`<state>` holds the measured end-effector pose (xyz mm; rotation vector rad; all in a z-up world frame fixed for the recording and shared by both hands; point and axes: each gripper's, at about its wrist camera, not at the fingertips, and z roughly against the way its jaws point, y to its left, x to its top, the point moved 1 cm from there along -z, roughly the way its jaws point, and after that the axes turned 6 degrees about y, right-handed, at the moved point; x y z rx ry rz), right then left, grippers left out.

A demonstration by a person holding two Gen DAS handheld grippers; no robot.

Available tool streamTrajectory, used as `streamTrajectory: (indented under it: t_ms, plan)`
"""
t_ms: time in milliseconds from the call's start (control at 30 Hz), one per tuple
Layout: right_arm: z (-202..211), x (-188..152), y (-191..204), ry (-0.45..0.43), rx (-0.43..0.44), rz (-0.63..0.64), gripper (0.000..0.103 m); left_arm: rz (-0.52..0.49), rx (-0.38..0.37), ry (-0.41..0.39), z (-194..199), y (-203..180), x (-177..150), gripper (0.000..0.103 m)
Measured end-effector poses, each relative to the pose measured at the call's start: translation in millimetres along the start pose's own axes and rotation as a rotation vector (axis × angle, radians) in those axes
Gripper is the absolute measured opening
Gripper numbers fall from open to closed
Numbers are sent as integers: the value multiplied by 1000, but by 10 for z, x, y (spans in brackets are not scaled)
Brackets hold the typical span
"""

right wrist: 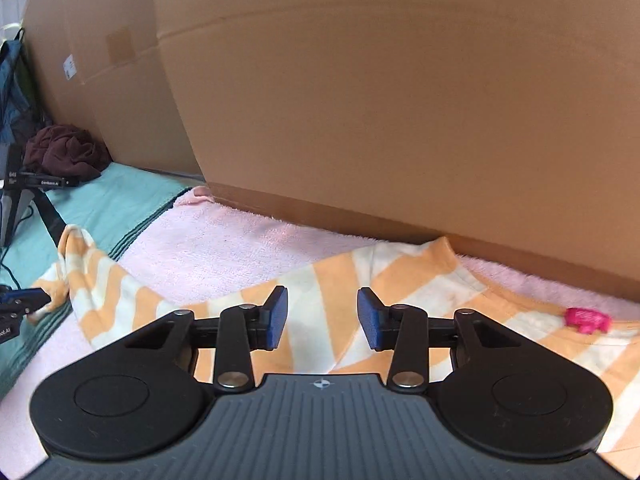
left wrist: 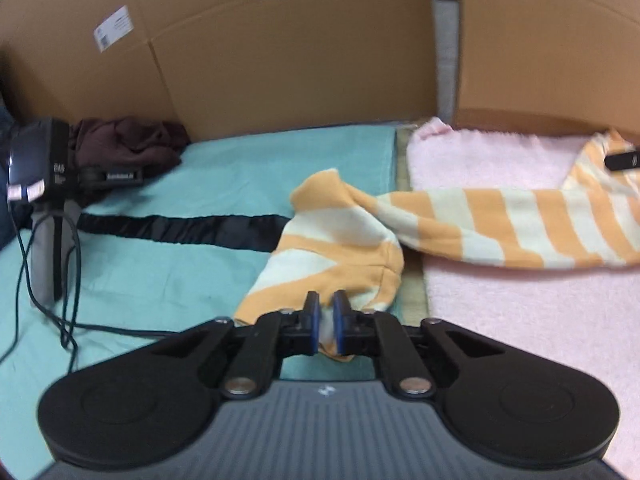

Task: Fold clothes
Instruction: 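Grasp the sleeve cuff with the left gripper and pull it toward the shirt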

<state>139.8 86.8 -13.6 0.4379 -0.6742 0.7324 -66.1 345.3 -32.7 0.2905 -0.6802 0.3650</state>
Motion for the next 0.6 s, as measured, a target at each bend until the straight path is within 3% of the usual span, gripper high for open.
streamTrajectory:
  t_ms: [67, 133, 167, 367, 433, 500, 600]
  plan:
    - [-141, 20, 108, -4, -18, 61, 52, 1, 20, -3, 25, 4, -33, 3]
    - [-236, 31, 291, -28, -97, 175, 39, -1, 48, -2, 64, 10, -75, 2]
    - [-248, 69, 320, -35, -98, 164, 1, 3, 63, 5, 80, 43, -92, 2]
    - [-334, 292, 42, -63, -41, -58, 2, 29, 157, 44, 173, 236, -198, 0]
    - [-331, 284, -53, -93, -62, -93, 0, 32, 165, 57, 231, 277, -217, 0]
    - [-329, 267, -89, -126, -113, -90, 0, 8, 171, 22, 352, 228, -166, 0]
    - [-318, 258, -206, -99, -58, -147, 1, -17, 120, -6, 400, 55, 5, 0]
